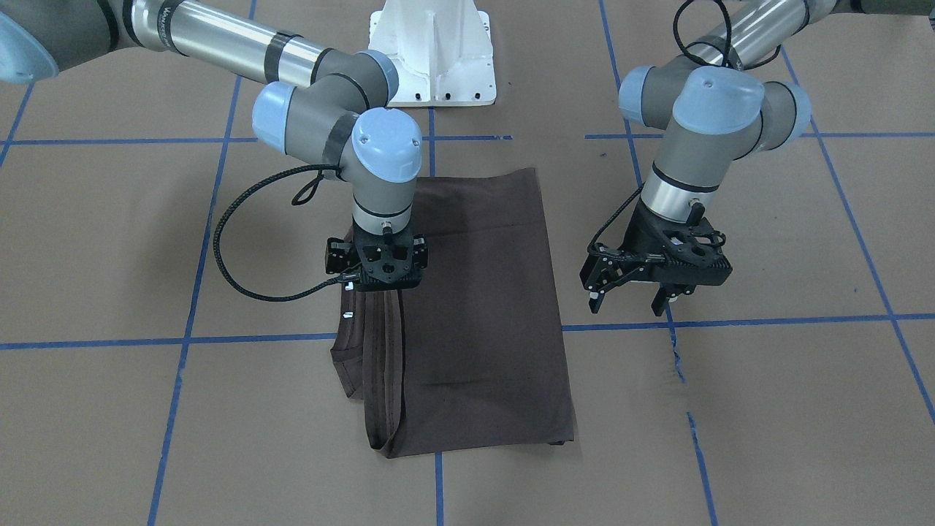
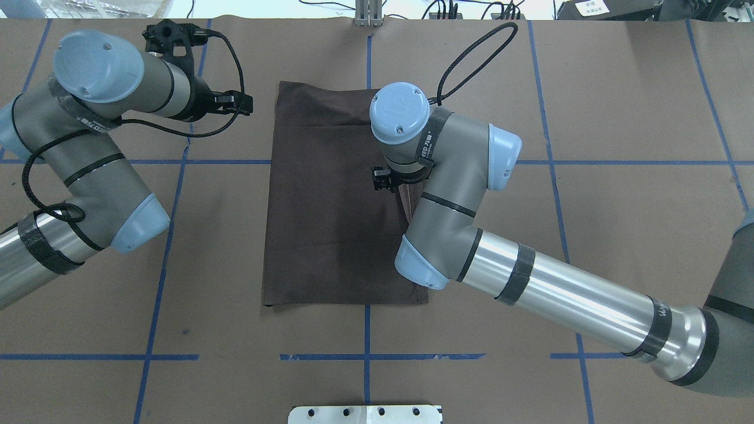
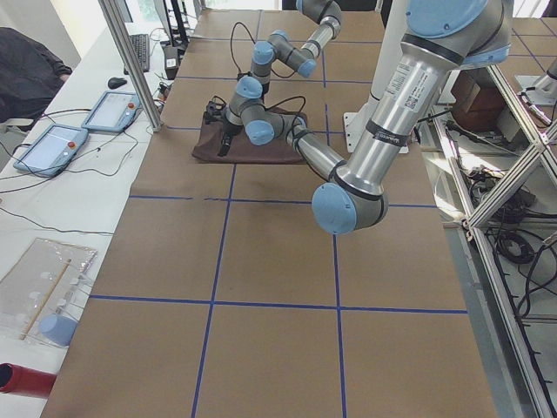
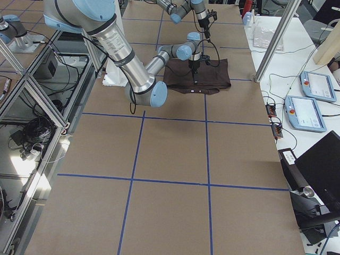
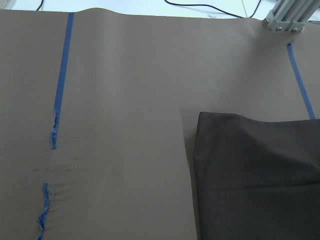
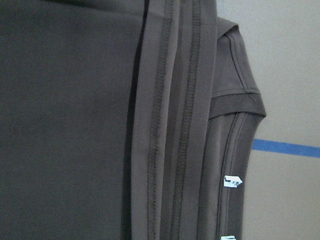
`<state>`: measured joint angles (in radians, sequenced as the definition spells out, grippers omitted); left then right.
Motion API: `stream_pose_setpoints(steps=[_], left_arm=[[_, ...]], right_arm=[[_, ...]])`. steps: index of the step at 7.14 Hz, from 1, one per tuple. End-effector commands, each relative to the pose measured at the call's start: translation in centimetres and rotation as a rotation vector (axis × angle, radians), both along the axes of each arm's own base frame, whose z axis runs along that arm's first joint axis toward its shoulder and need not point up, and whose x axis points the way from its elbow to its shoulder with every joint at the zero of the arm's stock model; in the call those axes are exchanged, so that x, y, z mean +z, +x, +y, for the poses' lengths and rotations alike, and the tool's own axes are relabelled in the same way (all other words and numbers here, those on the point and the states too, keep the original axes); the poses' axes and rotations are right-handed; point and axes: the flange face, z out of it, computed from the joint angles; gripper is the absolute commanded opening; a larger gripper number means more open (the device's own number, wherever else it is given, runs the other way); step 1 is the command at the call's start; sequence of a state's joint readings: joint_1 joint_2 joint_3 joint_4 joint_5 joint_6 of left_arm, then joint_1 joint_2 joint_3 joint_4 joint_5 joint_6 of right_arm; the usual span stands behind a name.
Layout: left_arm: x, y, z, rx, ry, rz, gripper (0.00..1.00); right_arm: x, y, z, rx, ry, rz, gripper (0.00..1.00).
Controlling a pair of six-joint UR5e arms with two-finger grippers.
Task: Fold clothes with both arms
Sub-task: 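Release the folded edge and raise the right gripper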
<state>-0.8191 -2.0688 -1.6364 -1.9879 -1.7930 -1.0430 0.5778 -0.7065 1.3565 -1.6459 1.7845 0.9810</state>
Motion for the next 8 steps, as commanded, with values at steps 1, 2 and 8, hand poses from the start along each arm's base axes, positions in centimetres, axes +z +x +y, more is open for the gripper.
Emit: stream_pose_setpoints(steps=[1,2,8], left_arm=[[0.1,0.0,0.0,0.0,0.004,0.004,1.0],[0.2,0.1,-0.1,0.001,0.004,0.002,1.0],[0.1,0.1,-0.1,-0.001,0.011,0.012,1.0]], right_arm=[[0.4,-1.2,0.0,-0.023,-0.03,0.003,1.0],[0.9,-1.7,0.2,-0.028,-0.038,0.014,1.0],[4.3,-0.5,-0.9,-0.029,-0.074,0.085,1.0]])
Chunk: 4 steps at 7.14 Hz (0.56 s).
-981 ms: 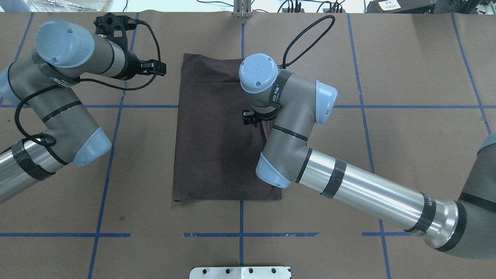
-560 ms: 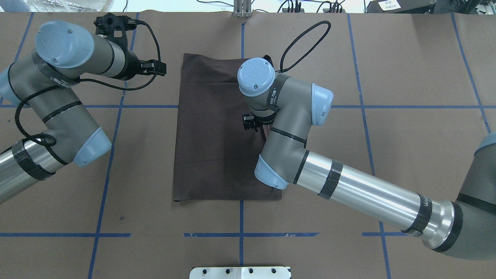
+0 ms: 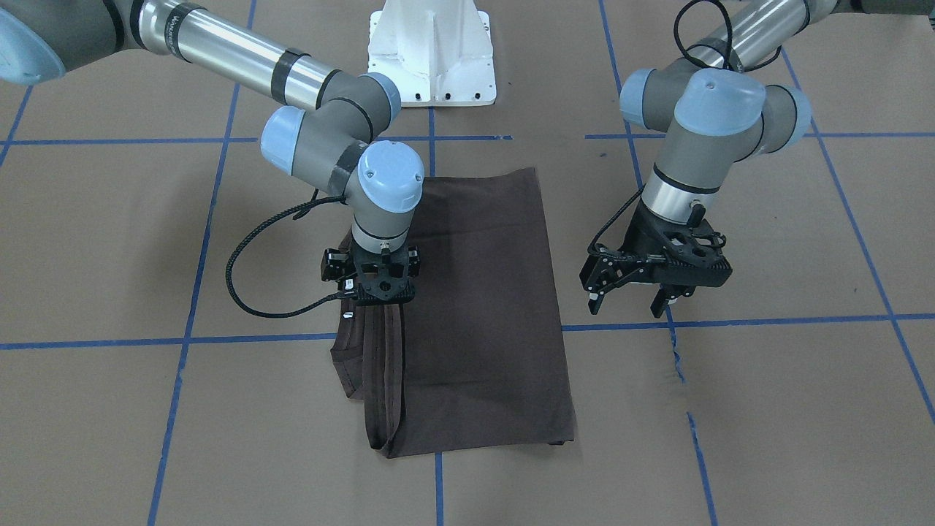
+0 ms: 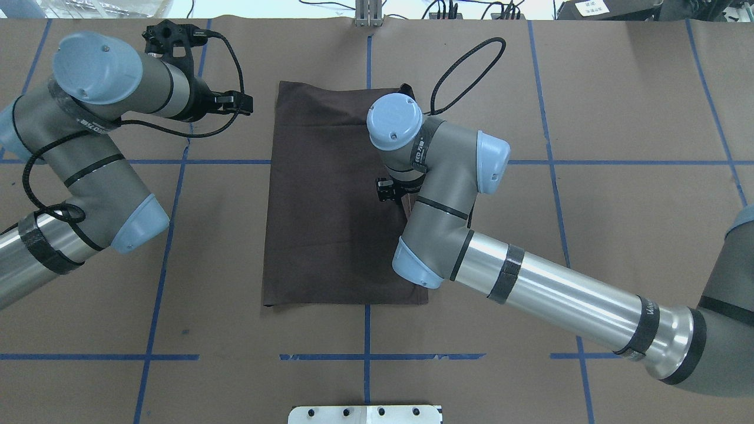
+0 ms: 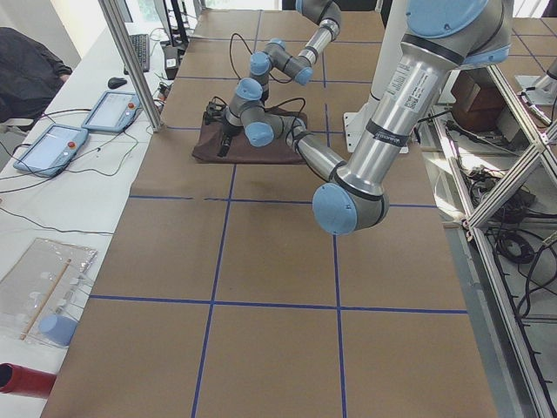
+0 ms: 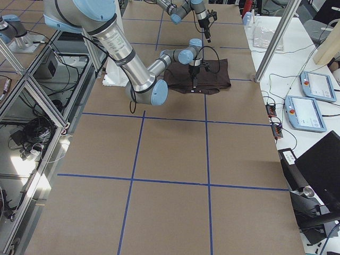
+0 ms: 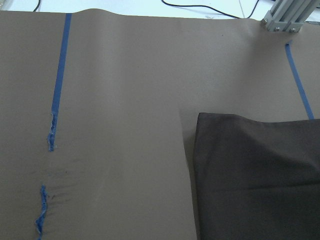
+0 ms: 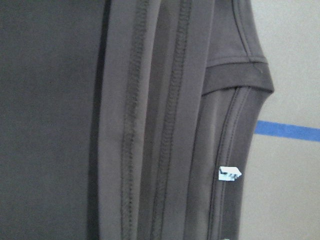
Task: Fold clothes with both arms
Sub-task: 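Release the folded edge and raise the right gripper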
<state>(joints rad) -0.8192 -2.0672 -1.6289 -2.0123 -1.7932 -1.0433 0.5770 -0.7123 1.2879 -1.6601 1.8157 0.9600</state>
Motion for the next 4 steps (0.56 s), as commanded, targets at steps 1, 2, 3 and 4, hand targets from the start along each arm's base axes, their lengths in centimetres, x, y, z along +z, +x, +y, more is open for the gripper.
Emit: stream_pose_setpoints(steps=[1,2,3,4], left_arm=[[-0.4,0.0,0.0,-0.003,0.0,0.007,1.0],[-0.5,0.0,0.0,-0.006,-0.001,0.011,1.0],[-0.5,0.1,0.0,-0.002,-0.001,0.011,1.0],[-0.6,0.5,0.7,0.044,-0.023,0.034,1.0]], right_arm=[[1.2,2.0,-1.1,-0.007,-0.014,0.046,1.0],[2.6,4.4,-1.7,-0.012,-0.008,0.061,1.0],[2.6,7.1,-1.6,-0.011,-0.006,0.021,1.0],[0.7,9.2,-1.3,-0.012,-0.027,-0.068,1.0]])
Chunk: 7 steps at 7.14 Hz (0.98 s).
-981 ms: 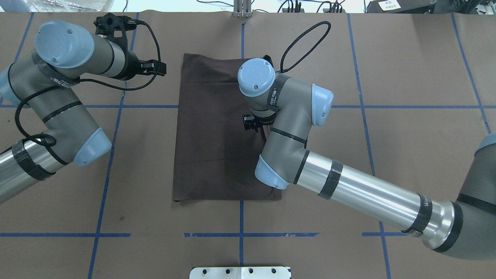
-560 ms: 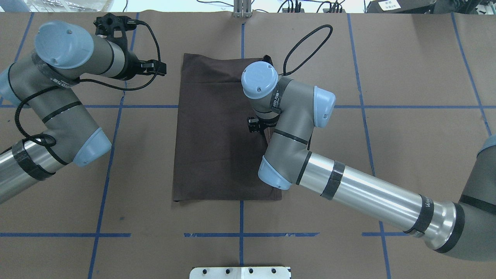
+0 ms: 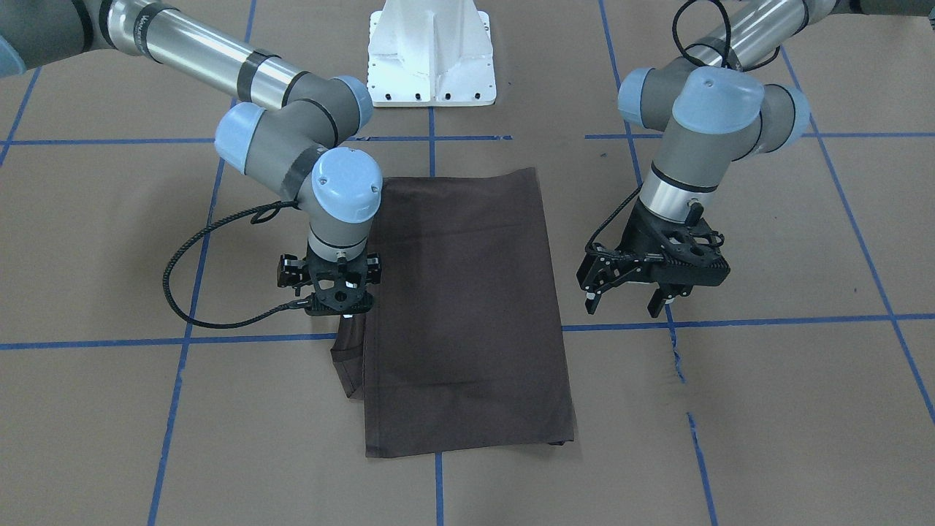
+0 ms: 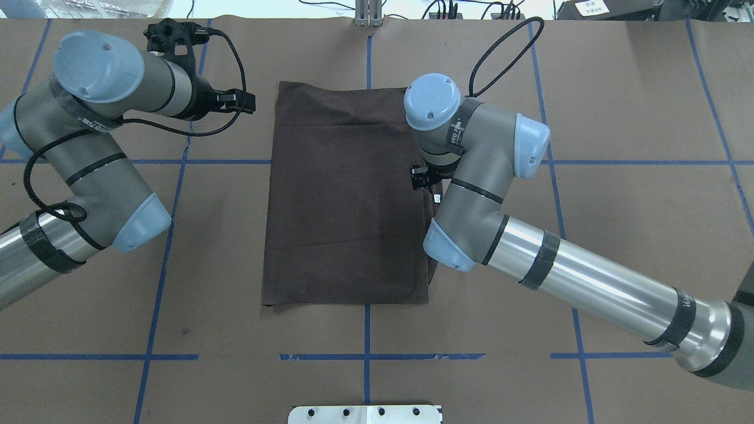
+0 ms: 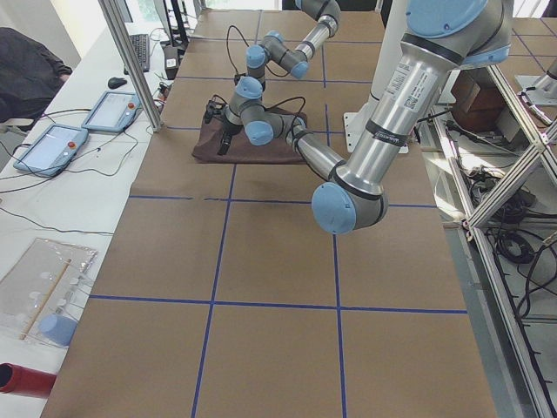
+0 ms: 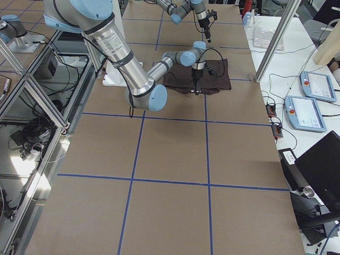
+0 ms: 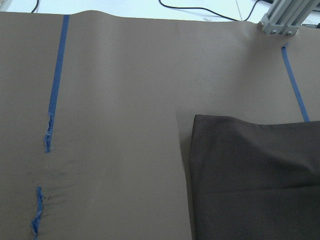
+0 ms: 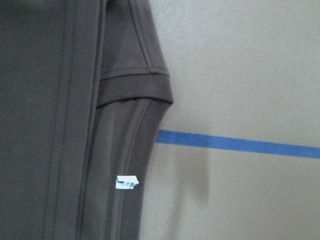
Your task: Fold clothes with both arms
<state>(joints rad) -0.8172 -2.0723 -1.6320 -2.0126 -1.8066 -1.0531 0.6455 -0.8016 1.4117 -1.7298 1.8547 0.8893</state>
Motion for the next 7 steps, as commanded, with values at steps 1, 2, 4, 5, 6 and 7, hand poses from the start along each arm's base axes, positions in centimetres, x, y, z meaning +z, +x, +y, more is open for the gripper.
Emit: stream_pose_setpoints(steps=[1,2,4,5,6,7], left_arm=[[0.5,0.7,1.9,0.087,-0.146,0.092,1.0],[0.0,1.7,4.8,0.071,-0.287,0.175,1.0],[1.2,6.2,16.6,0.042,-0.445,0.218,1.0],[2.4,9.4,21.5,-0.012,-0.515,0.217,0.99],[2.6,12.3,25.4,-0.042,-0.559,0.217,0.96],[2.6,13.3,26.6,-0.057,-0.595,0.225,0.93]], right_arm=[[-3.3,4.5,0.3,0.002,-0.045,-0.15,1.0],[-4.4,5.5,0.7,0.028,-0.069,-0.187,1.0],[-3.9,7.8,3.2,0.072,-0.057,-0.257,1.0],[-2.9,8.0,4.0,0.097,-0.041,-0.326,1.0],[-2.9,7.4,4.8,0.118,-0.053,-0.36,1.0],[-3.2,7.3,4.9,0.116,-0.053,-0.366,1.0]])
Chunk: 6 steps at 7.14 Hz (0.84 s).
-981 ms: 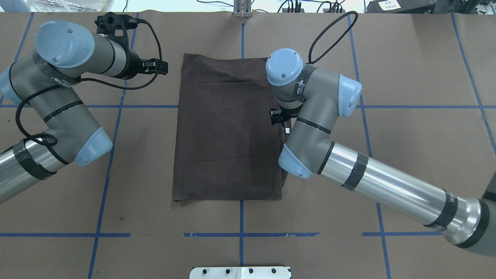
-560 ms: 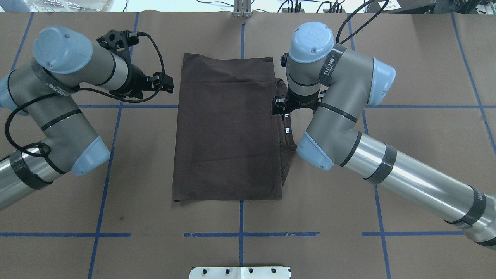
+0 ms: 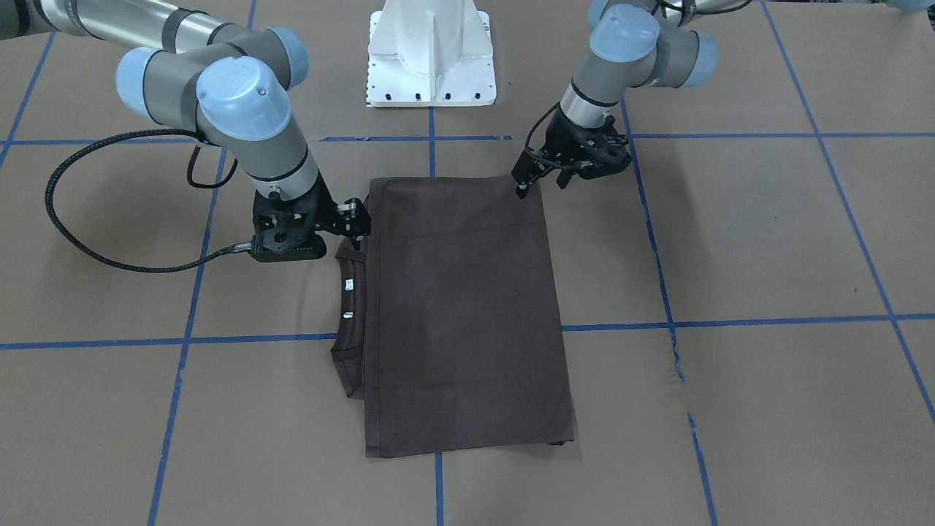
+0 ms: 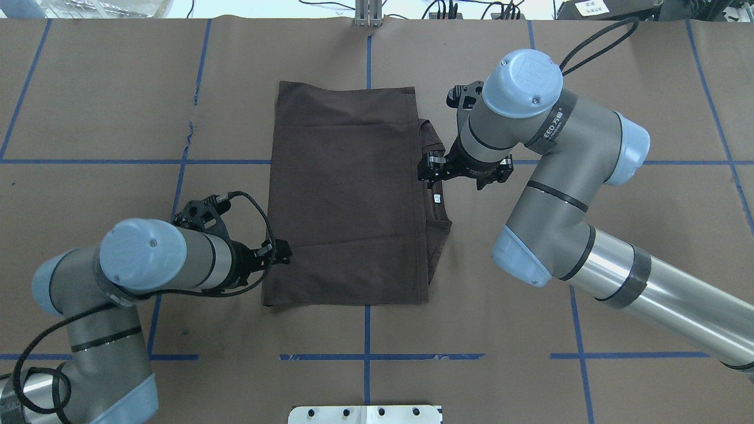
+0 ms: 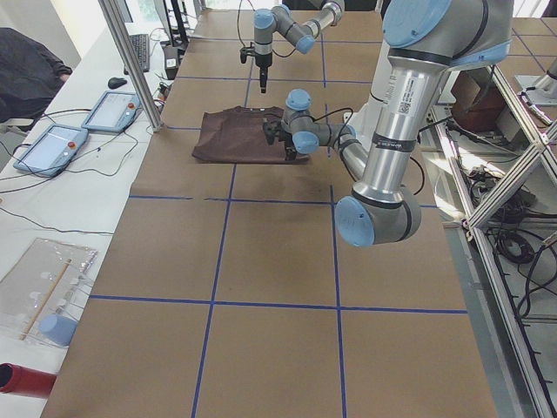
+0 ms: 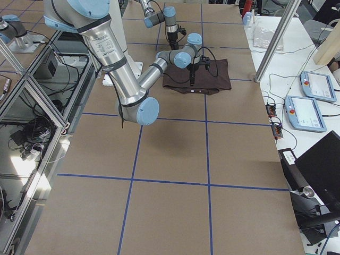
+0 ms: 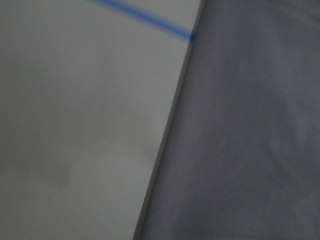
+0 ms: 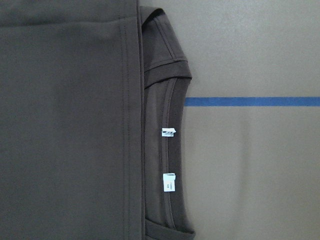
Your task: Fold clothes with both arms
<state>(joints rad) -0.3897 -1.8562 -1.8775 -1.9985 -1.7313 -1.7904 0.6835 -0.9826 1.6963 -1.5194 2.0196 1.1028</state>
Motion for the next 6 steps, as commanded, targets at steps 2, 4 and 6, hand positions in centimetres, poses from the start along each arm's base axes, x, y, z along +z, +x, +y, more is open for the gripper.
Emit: stream_pose_setpoints(steps=[2,4,6], left_arm=[[0.12,2.2,3.18,-0.023,-0.056,0.001,0.86],[0.25,2.2,3.09,-0.027,-0.061,-0.004,0.79],[0.69,2.44,3.1,-0.026,-0.065,-0.017,0.78]], right_arm=[[-0.38,-0.2,0.44,0.01,-0.001,-0.027,1.0],[-0.29,-0.31,0.49,0.009,-0.003,-0.025,1.0],[-0.17,-0.3,0.5,0.009,-0.005,-0.022,1.0]])
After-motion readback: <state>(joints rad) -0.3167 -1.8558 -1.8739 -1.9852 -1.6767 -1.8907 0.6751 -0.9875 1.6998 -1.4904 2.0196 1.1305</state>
